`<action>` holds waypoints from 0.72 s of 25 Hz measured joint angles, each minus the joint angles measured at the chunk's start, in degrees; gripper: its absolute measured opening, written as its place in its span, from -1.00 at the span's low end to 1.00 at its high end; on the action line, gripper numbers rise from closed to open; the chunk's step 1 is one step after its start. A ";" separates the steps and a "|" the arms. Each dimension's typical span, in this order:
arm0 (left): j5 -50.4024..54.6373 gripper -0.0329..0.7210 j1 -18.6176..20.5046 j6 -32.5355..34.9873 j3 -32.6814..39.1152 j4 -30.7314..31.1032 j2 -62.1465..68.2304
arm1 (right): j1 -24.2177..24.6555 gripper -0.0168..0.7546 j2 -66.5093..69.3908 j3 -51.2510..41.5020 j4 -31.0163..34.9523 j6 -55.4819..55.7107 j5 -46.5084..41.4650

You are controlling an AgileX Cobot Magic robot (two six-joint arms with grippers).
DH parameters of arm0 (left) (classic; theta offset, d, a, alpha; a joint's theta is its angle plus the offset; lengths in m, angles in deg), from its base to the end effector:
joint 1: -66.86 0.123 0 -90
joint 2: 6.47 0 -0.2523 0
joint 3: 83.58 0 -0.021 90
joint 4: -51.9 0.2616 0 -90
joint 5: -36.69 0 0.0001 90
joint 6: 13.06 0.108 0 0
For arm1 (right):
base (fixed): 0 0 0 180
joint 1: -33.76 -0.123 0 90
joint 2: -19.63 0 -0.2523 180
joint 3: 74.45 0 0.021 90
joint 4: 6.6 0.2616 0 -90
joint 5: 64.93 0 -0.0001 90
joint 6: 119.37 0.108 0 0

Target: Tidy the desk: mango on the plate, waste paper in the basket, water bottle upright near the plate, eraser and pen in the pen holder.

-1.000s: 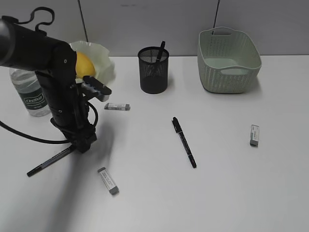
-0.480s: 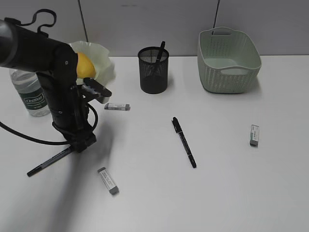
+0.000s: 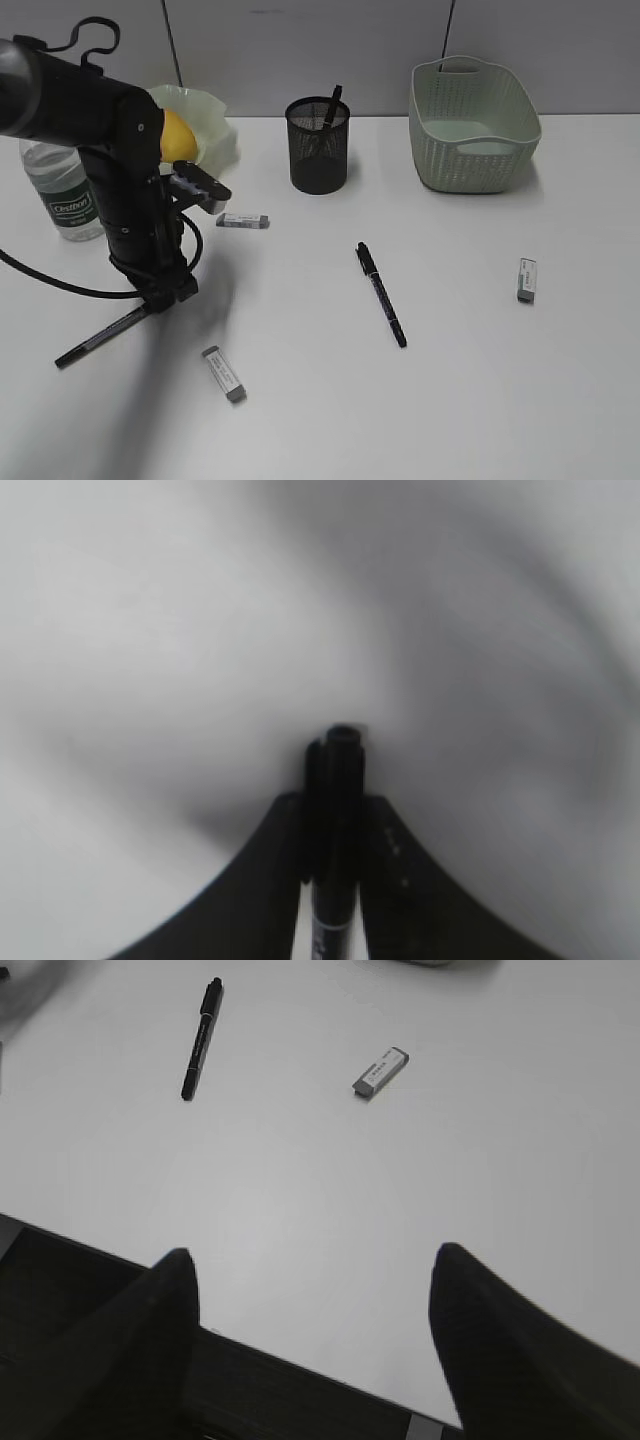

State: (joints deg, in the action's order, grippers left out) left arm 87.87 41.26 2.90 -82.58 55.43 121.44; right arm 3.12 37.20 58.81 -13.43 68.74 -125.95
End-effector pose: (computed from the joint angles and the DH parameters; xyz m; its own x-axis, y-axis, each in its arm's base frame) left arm 0.3374 -0.1559 0.0662 -0.7222 0.6915 0.0156 0.6914 0.7211 0.0454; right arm 0.0693 0.0280 0.2696 -0.5299 -0.2174 -0.8197 -0.3908 0.9204 0.0086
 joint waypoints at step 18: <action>-15.04 -0.52 -0.02 -0.15 -15.79 -16.97 -10.42 | 0.00 0.51 0.00 0.00 0.00 0.00 0.00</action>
State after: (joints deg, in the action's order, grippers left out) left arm 72.83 41.24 2.75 -98.37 38.46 111.02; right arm 3.12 37.20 58.81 -13.43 68.74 -125.95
